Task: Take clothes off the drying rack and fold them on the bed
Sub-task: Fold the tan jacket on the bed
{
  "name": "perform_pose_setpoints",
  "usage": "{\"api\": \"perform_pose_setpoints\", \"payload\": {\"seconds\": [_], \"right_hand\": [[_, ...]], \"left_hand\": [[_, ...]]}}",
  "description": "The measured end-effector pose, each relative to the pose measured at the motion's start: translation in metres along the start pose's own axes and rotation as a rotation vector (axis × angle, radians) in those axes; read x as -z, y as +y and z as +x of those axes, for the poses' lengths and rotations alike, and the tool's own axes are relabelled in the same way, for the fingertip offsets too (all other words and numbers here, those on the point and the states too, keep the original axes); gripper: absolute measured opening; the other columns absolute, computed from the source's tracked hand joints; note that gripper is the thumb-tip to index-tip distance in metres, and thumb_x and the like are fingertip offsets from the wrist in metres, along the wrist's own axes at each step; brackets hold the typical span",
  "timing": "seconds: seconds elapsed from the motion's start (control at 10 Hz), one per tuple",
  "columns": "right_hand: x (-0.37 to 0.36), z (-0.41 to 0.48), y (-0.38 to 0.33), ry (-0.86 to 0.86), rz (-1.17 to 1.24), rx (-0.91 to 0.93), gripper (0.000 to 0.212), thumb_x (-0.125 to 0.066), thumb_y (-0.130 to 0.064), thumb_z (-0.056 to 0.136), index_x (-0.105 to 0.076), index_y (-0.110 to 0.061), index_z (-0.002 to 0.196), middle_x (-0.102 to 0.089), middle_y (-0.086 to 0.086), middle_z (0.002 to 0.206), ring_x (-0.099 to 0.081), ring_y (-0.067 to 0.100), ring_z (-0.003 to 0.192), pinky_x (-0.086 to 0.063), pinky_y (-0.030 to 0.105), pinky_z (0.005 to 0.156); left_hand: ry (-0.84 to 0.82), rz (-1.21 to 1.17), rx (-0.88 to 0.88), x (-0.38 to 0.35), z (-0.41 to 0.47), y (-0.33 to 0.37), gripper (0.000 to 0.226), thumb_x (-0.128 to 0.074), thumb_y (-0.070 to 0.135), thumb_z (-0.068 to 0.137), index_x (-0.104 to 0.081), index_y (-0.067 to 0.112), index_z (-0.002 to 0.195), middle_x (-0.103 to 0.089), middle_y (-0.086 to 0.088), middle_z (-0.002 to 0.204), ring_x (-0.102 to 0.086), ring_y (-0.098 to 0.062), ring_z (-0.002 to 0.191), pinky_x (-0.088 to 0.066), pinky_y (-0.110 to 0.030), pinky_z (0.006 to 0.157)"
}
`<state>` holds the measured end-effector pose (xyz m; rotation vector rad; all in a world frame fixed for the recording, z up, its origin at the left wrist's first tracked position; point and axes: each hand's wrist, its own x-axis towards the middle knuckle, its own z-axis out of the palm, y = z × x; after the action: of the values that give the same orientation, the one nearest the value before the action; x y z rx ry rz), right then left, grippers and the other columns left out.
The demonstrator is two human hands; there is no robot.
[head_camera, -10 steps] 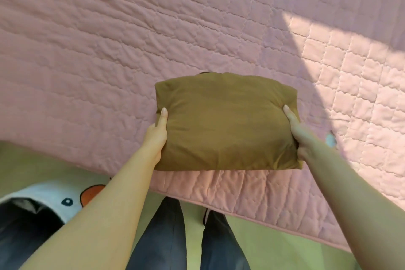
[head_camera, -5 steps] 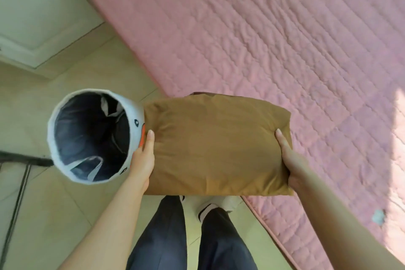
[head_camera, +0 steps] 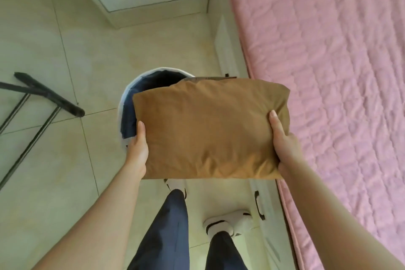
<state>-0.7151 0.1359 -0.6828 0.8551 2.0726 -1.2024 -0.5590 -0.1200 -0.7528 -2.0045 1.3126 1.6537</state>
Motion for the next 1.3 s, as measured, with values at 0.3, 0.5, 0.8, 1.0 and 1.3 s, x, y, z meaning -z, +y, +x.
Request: {"api": "perform_pose_setpoints", "payload": {"seconds": [0.3, 0.5, 0.8, 1.0, 1.3], "right_hand": [[-0.139, 0.007, -0.055, -0.023, -0.178, 0.064, 0.052, -0.064, -0.064, 0.077, -0.061, -0.013, 0.082, -0.062, -0.003, 0.081, -0.059, 0.011, 0.073, -0.045, 0.025, 0.062], [-0.181, -0.002, -0.039, -0.028, -0.285, 0.054, 0.062, -0.057, -0.071, 0.077, -0.057, -0.009, 0.081, -0.060, 0.001, 0.078, -0.058, 0.017, 0.072, -0.043, 0.028, 0.061], [-0.244, 0.001, -0.002, 0.031, -0.466, 0.145, 0.068, -0.043, -0.075, 0.083, -0.059, -0.009, 0.073, -0.061, -0.001, 0.068, -0.058, 0.014, 0.064, -0.044, 0.032, 0.067], [-0.276, 0.062, 0.031, -0.051, -0.428, 0.076, 0.059, -0.045, -0.070, 0.086, -0.062, -0.017, 0.107, -0.061, -0.004, 0.091, -0.060, 0.026, 0.096, -0.041, 0.031, 0.084], [-0.313, 0.184, 0.077, -0.066, -0.430, 0.022, 0.050, -0.037, -0.032, 0.103, -0.037, -0.002, 0.144, -0.039, 0.019, 0.148, -0.038, 0.032, 0.136, -0.031, 0.032, 0.107]], "left_hand": [[0.158, -0.103, 0.054, 0.038, 0.089, 0.012, 0.065, -0.029, 0.066, 0.094, -0.039, 0.030, 0.146, -0.050, -0.006, 0.142, -0.049, -0.034, 0.126, -0.039, -0.046, 0.107], [0.259, -0.096, -0.030, 0.025, 0.096, 0.009, 0.058, -0.028, 0.054, 0.100, -0.045, 0.018, 0.142, -0.049, -0.006, 0.144, -0.047, -0.030, 0.129, -0.037, -0.036, 0.106], [0.442, -0.060, -0.001, 0.008, 0.097, -0.001, 0.060, -0.024, 0.058, 0.099, -0.051, 0.019, 0.135, -0.055, -0.002, 0.137, -0.050, -0.029, 0.126, -0.038, -0.045, 0.106], [0.500, -0.095, 0.052, -0.017, 0.133, -0.012, 0.060, -0.025, 0.055, 0.100, -0.051, 0.013, 0.135, -0.058, -0.013, 0.133, -0.051, -0.033, 0.123, -0.036, -0.034, 0.098], [0.501, -0.145, 0.082, -0.072, 0.220, -0.044, 0.052, -0.027, 0.046, 0.103, -0.057, 0.009, 0.125, -0.061, -0.015, 0.127, -0.052, -0.032, 0.121, -0.032, -0.034, 0.102]]}}
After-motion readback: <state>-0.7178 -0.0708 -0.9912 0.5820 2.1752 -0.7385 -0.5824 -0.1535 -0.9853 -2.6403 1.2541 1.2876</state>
